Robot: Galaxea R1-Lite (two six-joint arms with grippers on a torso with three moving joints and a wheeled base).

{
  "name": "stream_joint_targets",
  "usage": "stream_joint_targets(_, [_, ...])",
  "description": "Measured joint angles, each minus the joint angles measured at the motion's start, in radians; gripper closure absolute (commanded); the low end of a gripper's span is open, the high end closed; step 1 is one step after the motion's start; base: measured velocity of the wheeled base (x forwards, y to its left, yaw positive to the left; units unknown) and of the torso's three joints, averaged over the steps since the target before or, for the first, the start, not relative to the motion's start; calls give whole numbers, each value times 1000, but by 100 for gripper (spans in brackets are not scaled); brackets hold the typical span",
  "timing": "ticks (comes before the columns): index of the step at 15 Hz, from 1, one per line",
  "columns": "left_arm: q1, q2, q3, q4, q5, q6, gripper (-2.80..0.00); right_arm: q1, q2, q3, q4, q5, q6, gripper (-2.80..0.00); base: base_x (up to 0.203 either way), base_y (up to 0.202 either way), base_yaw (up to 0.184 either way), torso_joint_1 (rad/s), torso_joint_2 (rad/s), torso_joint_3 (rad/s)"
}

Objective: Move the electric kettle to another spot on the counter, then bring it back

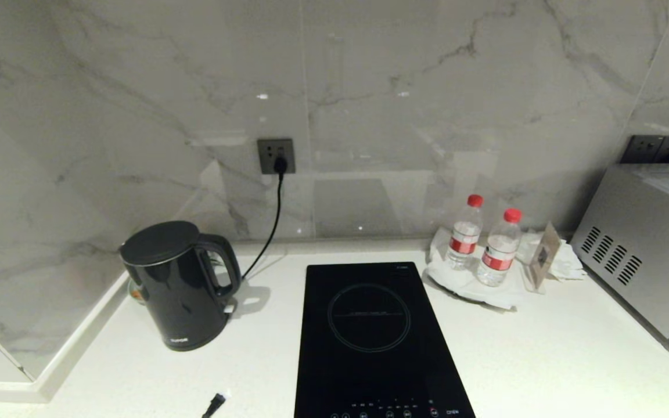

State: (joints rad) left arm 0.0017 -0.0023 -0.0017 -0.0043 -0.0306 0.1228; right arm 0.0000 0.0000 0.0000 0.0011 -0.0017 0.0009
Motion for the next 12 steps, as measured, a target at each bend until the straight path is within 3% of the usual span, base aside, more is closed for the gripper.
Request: stream_joint_targets(12, [0, 0, 0, 1, -1, 6, 0, 0, 0, 0, 0, 0, 0, 0, 0, 0, 0, 4, 3, -192])
